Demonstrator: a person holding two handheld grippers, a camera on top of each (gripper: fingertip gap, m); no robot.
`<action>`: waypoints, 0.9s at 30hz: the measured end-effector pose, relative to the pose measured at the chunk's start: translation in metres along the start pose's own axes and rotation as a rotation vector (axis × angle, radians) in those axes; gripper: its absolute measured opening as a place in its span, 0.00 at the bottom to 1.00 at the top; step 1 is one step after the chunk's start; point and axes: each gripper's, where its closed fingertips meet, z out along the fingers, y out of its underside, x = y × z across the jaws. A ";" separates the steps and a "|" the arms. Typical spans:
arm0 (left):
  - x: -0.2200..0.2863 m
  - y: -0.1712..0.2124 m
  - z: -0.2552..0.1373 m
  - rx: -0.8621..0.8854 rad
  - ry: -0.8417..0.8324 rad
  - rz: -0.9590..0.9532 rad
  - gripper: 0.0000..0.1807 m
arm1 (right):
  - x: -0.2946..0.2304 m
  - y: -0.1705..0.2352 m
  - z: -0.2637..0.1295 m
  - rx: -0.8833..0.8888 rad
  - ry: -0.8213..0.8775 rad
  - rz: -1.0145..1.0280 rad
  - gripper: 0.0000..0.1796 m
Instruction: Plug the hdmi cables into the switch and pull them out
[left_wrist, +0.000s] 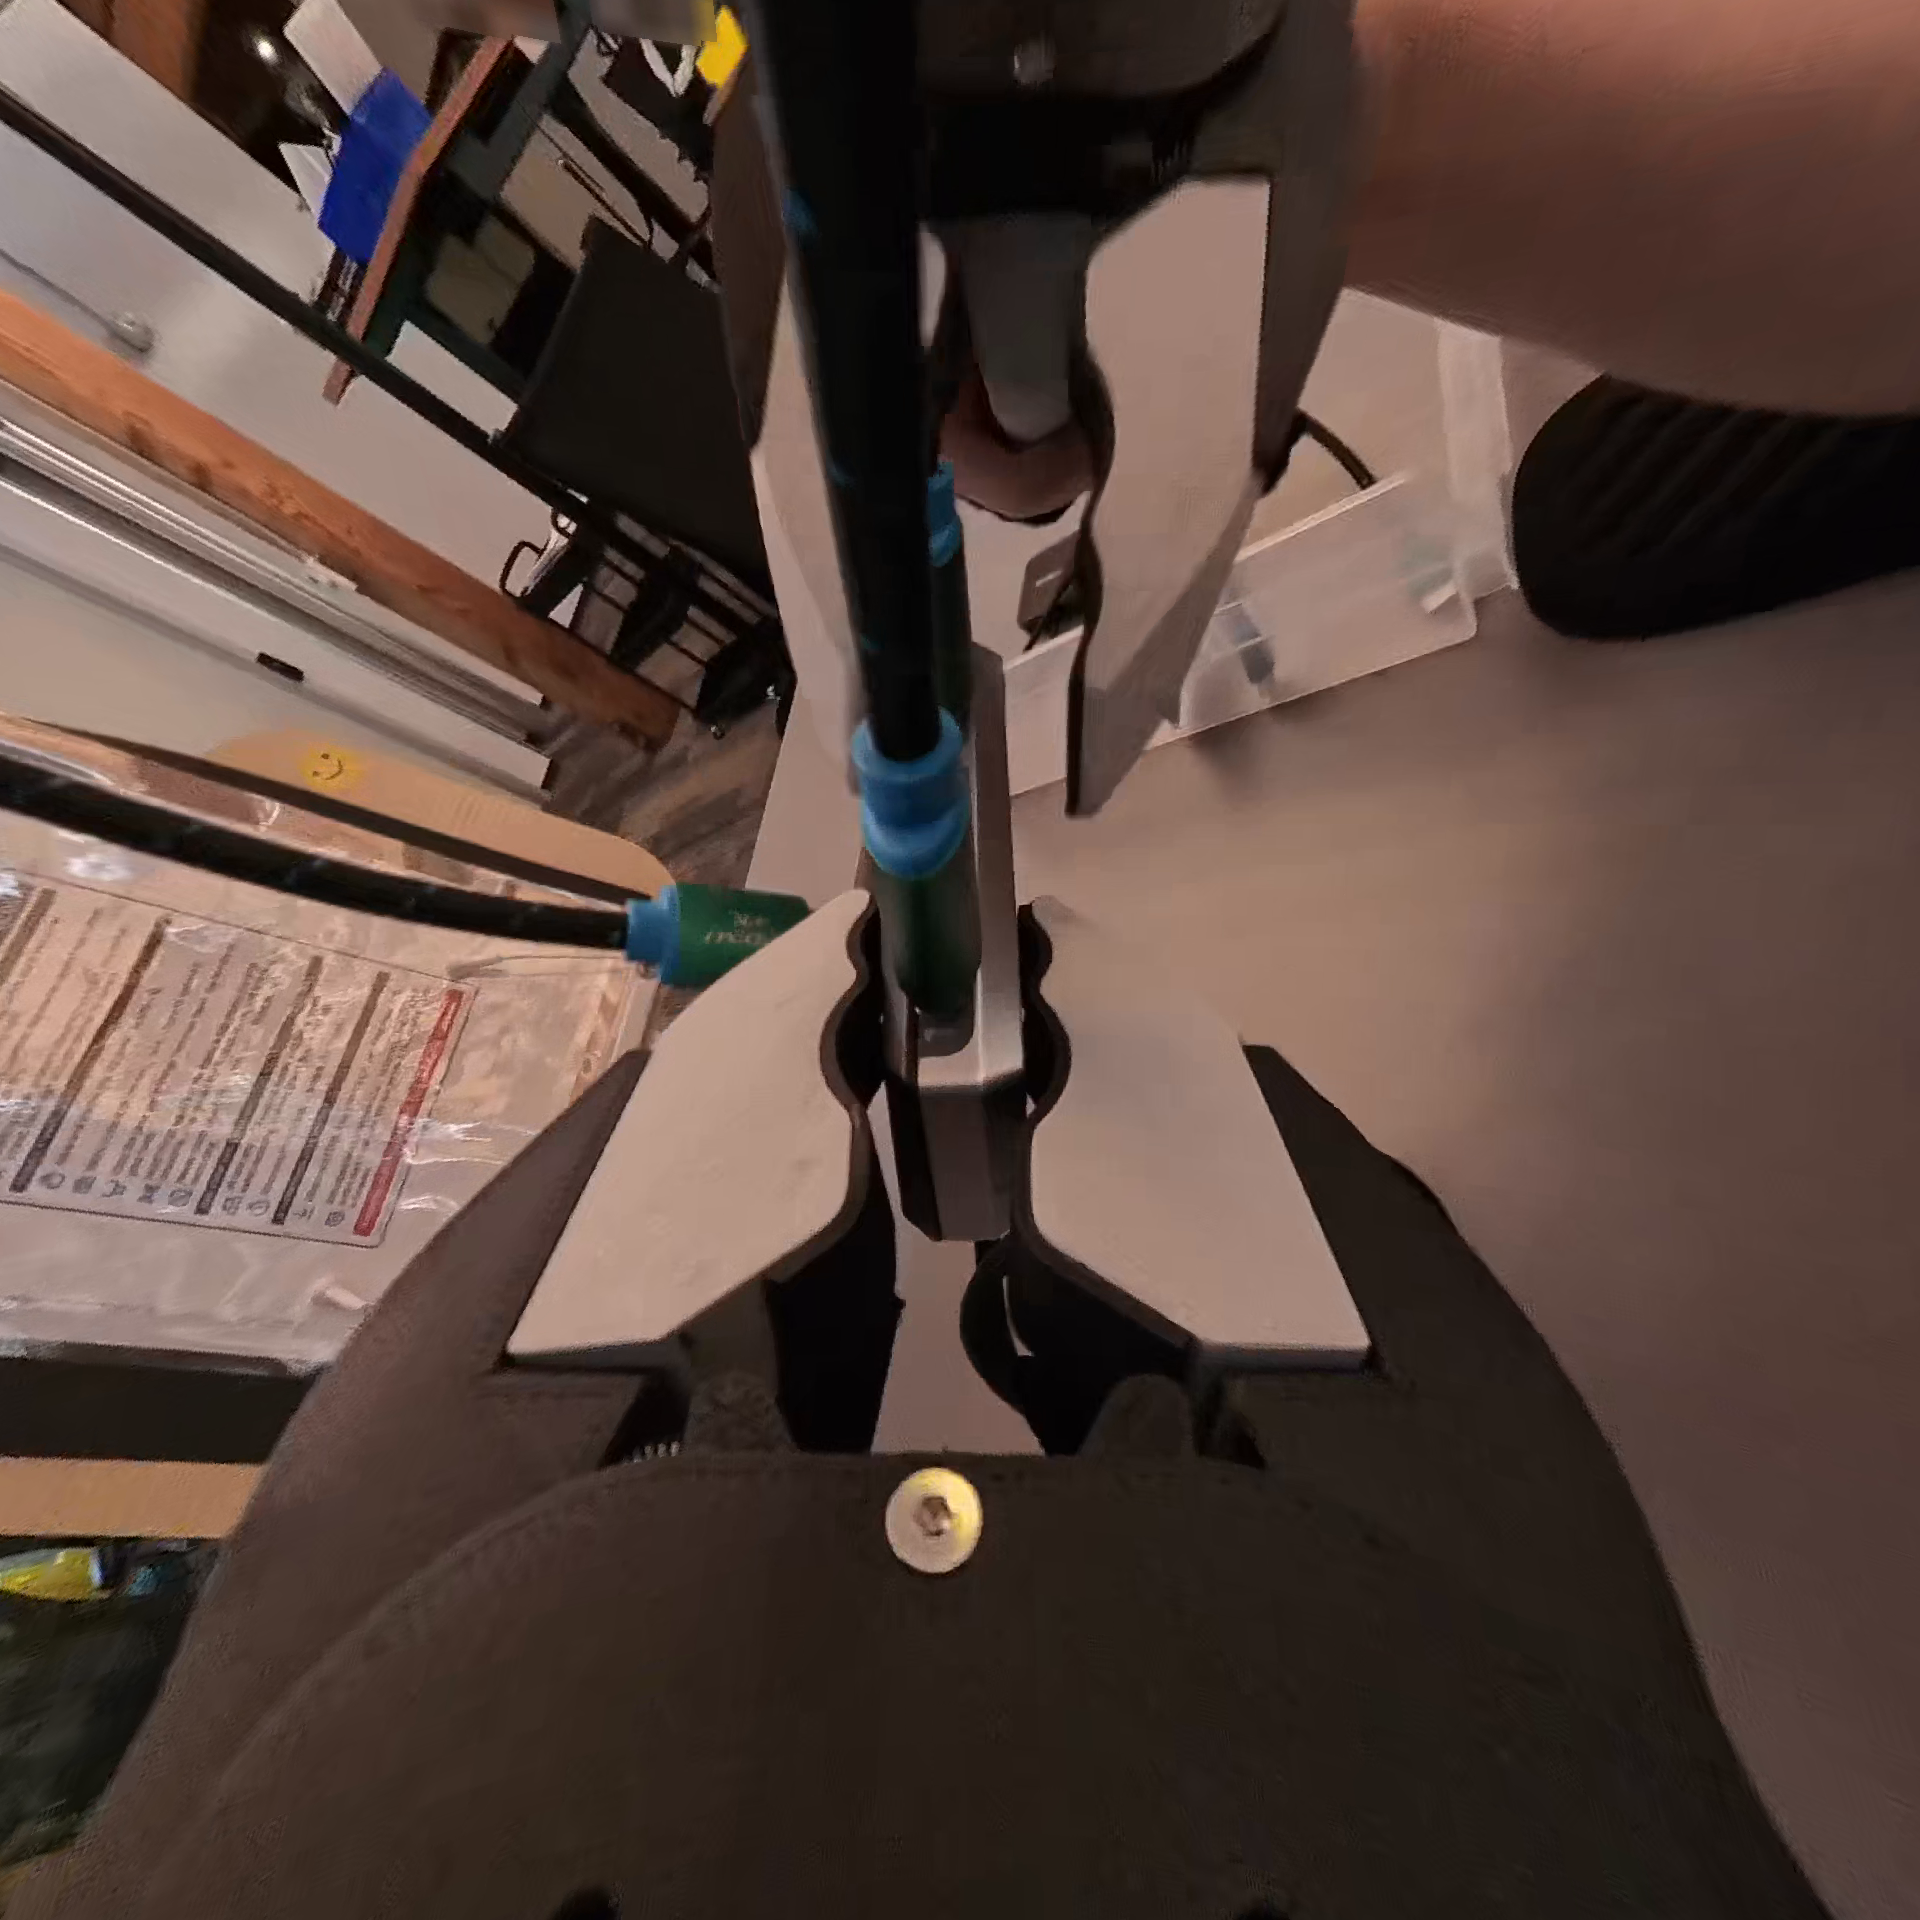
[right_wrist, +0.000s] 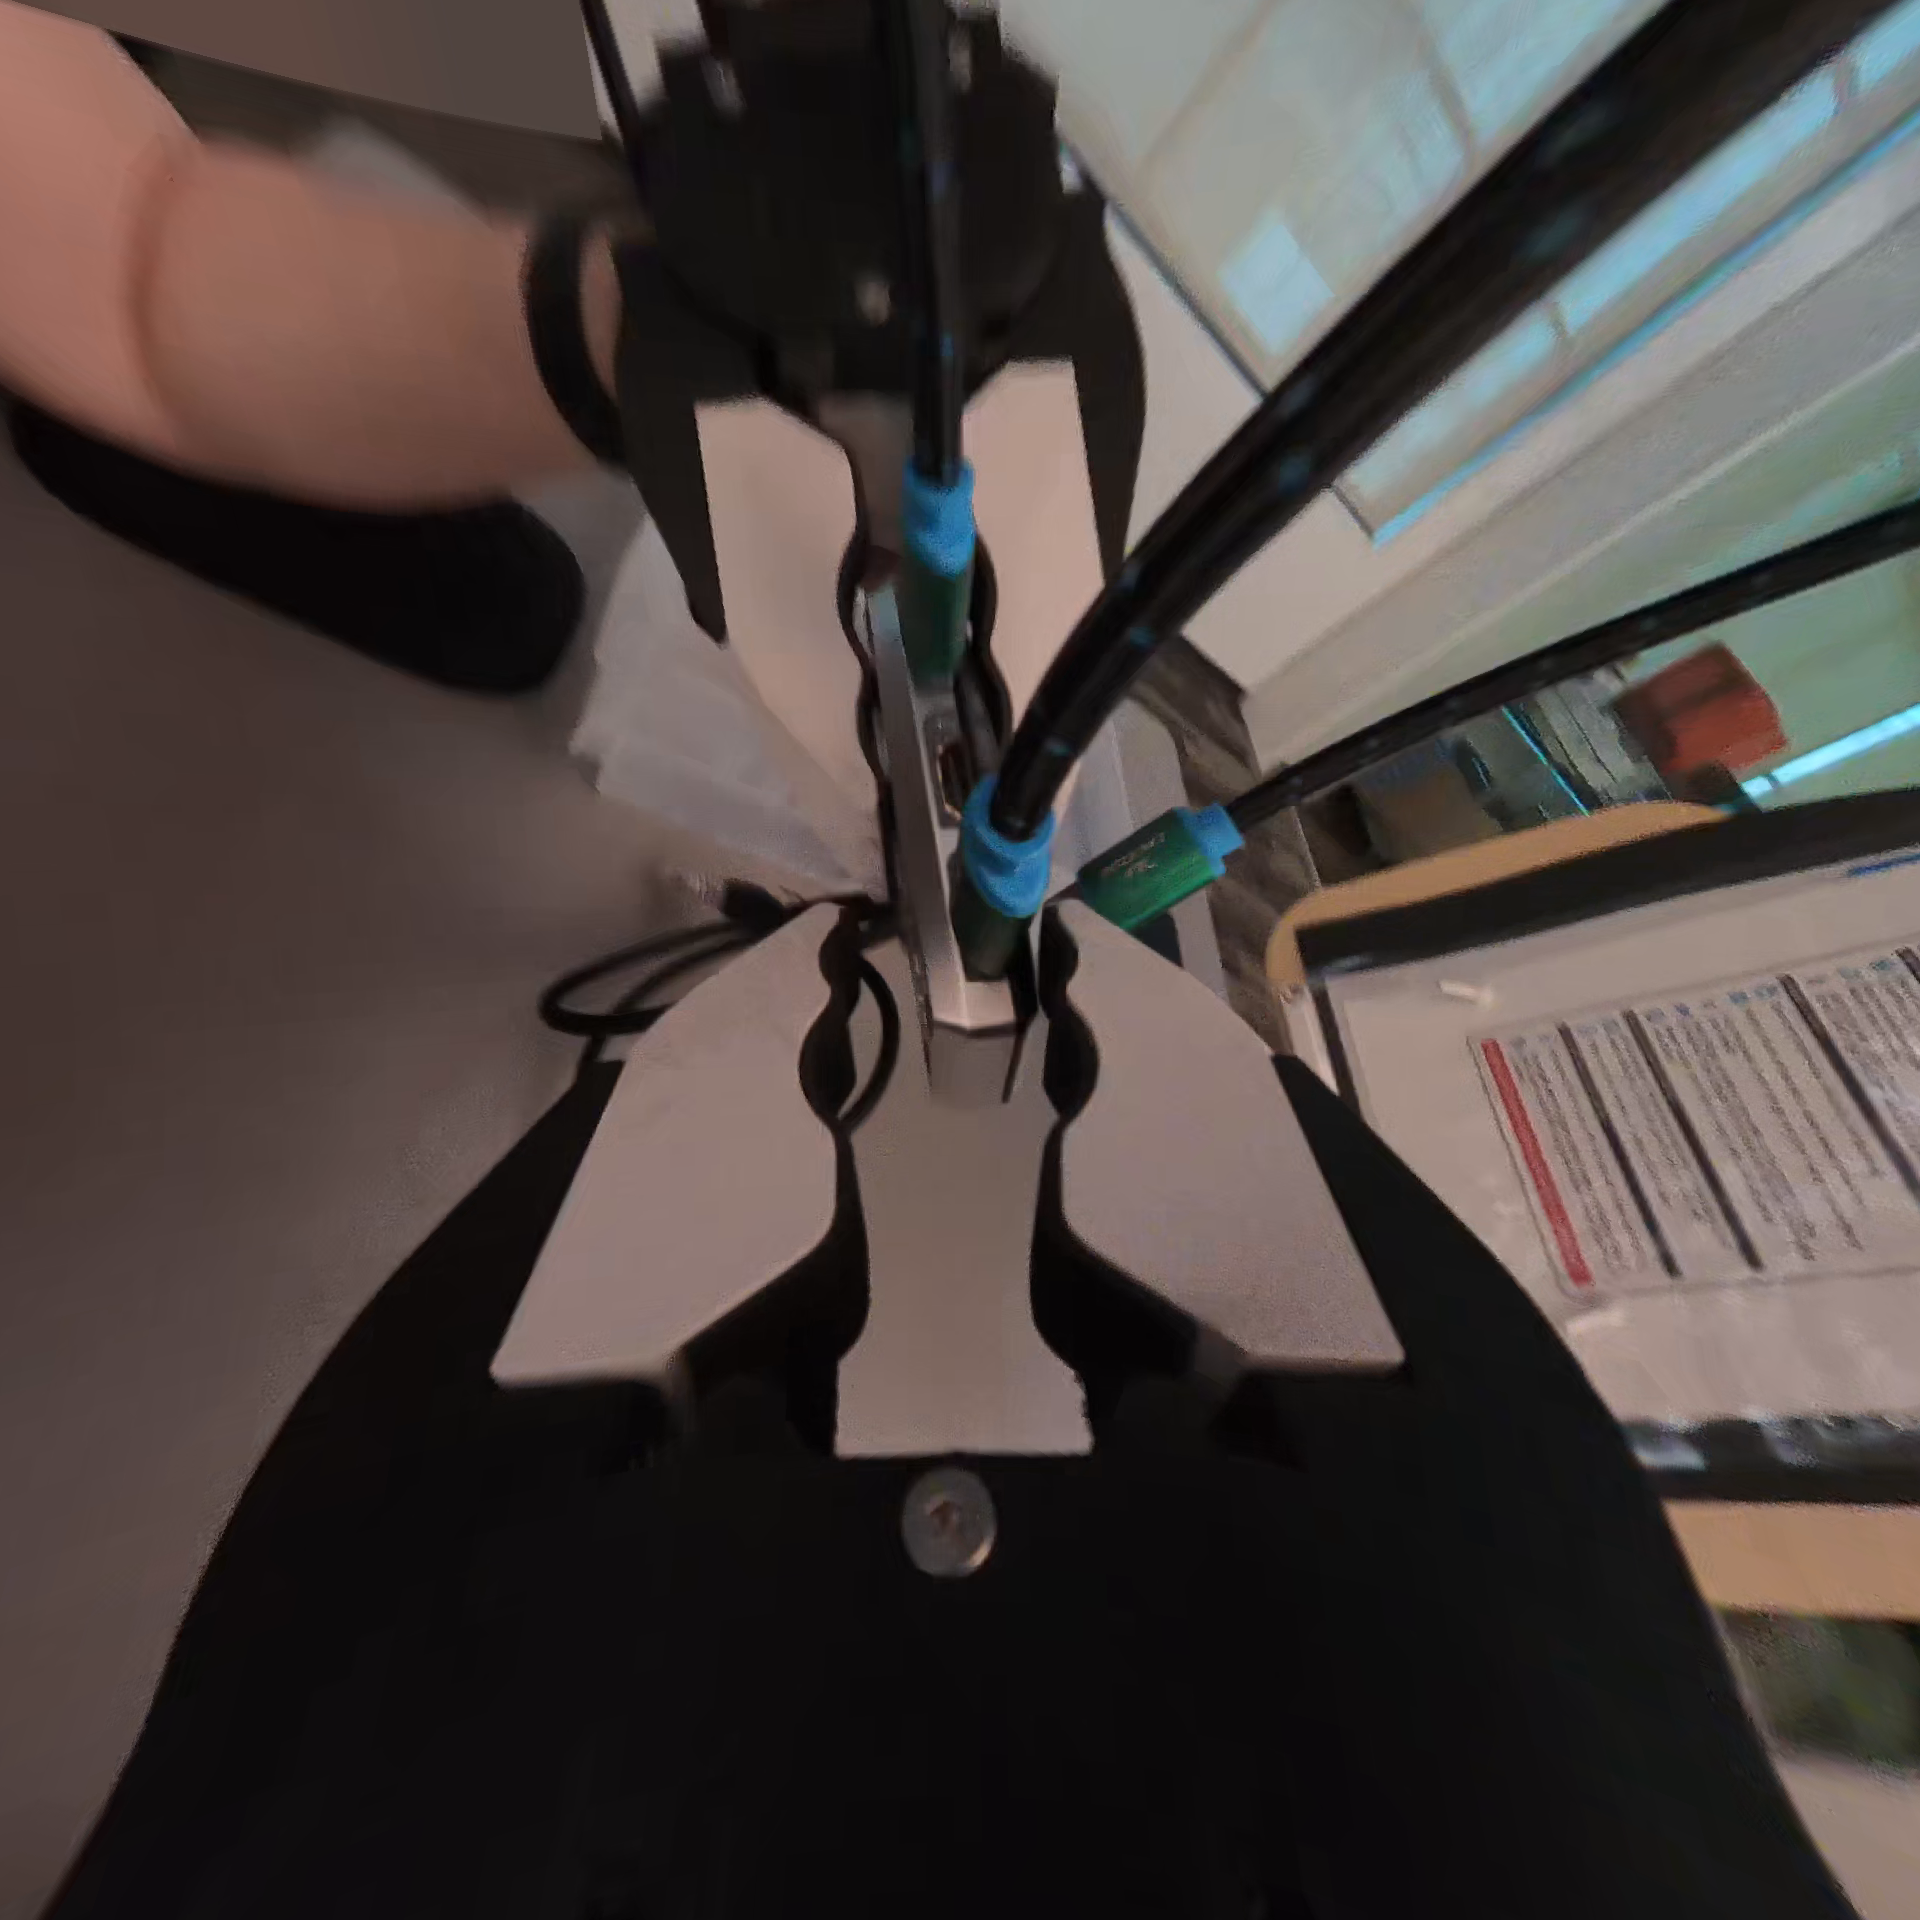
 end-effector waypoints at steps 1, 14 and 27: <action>0.001 -0.001 0.000 0.002 -0.001 0.008 0.12 | 0.001 0.005 0.005 -0.044 0.018 -0.027 0.18; -0.007 -0.012 -0.009 0.063 -0.163 0.194 0.22 | 0.009 -0.009 0.013 -0.005 0.167 -0.378 0.12; -0.006 0.003 0.004 -0.008 -0.230 0.392 0.12 | 0.011 0.004 0.012 0.134 0.150 -0.282 0.18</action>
